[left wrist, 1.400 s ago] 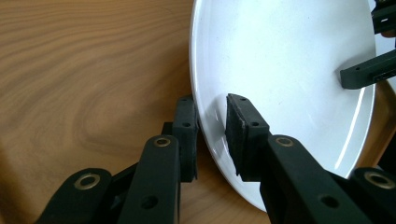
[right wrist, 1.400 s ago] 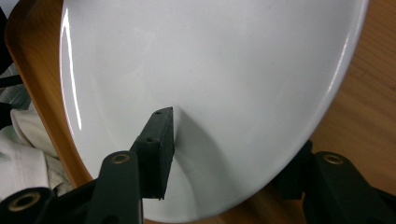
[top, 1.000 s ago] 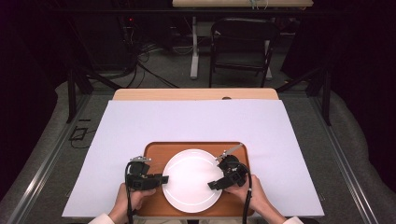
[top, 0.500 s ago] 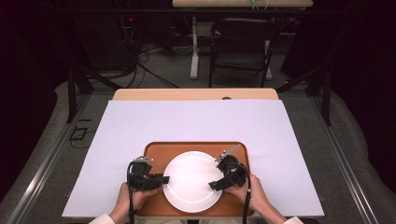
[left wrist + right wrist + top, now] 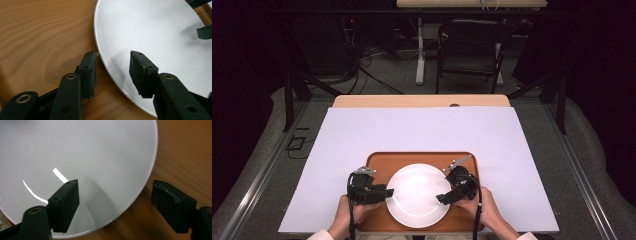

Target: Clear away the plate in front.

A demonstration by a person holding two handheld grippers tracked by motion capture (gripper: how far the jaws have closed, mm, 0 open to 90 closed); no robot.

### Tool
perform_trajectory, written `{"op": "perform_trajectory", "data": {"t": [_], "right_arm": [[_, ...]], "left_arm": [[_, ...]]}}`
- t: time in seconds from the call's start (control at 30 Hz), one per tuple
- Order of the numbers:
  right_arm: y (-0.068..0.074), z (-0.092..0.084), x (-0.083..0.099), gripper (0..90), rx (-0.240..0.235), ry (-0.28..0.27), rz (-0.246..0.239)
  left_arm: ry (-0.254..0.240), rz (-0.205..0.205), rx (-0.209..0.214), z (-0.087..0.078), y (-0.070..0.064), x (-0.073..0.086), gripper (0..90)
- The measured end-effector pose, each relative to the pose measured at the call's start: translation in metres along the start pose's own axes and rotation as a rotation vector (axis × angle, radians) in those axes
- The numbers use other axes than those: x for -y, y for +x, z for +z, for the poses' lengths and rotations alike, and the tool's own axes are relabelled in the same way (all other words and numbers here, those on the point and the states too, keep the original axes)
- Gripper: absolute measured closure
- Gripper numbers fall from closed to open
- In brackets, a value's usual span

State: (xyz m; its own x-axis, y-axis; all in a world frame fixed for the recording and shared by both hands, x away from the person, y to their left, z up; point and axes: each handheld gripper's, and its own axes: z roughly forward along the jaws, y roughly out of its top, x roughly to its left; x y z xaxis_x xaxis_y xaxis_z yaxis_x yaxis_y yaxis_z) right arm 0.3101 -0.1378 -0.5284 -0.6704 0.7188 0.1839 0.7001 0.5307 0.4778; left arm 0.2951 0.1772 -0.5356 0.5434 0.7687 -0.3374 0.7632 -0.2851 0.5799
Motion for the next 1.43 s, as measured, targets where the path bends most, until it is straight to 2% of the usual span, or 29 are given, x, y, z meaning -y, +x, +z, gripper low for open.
{"op": "perform_trajectory", "data": {"t": [0.03, 0.1, 0.13, 0.23, 0.3, 0.33, 0.43, 0.47, 0.53, 0.67, 0.9, 1.03, 1.23, 1.43], "right_arm": [[-0.001, -0.002, 0.0, 19.0, 0.003, -0.008, -0.008], [-0.001, -0.007, 0.001, 16.7, 0.011, -0.038, -0.005], [-0.002, -0.011, 0.001, 15.7, 0.01, -0.046, -0.012], [-0.003, -0.022, 0.003, 15.0, 0.016, -0.087, -0.03], [-0.003, -0.032, 0.005, 14.6, 0.026, -0.126, -0.051], [-0.002, -0.038, 0.007, 14.5, 0.027, -0.145, -0.061], [0.0, -0.054, 0.013, 13.7, 0.042, -0.213, -0.092], [0.0, -0.058, 0.014, 13.5, 0.046, -0.229, -0.097], [0.0, -0.067, 0.019, 10.7, 0.057, -0.265, -0.112], [-0.002, -0.078, 0.029, 6.8, 0.076, -0.287, -0.126], [-0.008, -0.094, 0.058, 3.5, 0.121, -0.303, -0.137], [-0.015, -0.104, 0.074, 2.8, 0.14, -0.315, -0.114], [-0.025, -0.113, 0.092, 2.1, 0.165, -0.315, -0.053], [-0.03, -0.118, 0.102, 0.3, 0.172, -0.299, -0.028]], "left_arm": [[-0.007, 0.012, -0.02, -0.003, -0.001, -0.001, 50.3], [-0.009, 0.049, -0.024, -0.008, -0.002, -0.003, 42.7], [-0.022, 0.069, -0.048, -0.011, -0.004, -0.004, 39.4], [-0.061, 0.138, -0.075, -0.022, -0.009, -0.006, 31.5], [-0.071, 0.196, -0.066, -0.031, -0.011, -0.008, 24.8], [-0.085, 0.216, -0.077, -0.035, -0.014, -0.007, 20.7], [-0.121, 0.28, -0.106, -0.048, -0.02, -0.004, 16.6], [-0.135, 0.296, -0.102, -0.051, -0.022, -0.003, 16.3], [-0.155, 0.316, -0.118, -0.056, -0.025, -0.002, 15.3], [-0.182, 0.36, -0.146, -0.065, -0.027, 0.003, 14.6], [-0.201, 0.35, -0.173, -0.079, -0.013, 0.015, 12.5], [-0.198, 0.334, -0.204, -0.086, -0.003, 0.022, 12.4], [-0.189, 0.295, -0.263, -0.095, 0.011, 0.036, 12.4], [-0.197, 0.247, -0.286, -0.101, 0.023, 0.04, 12.6]]}}
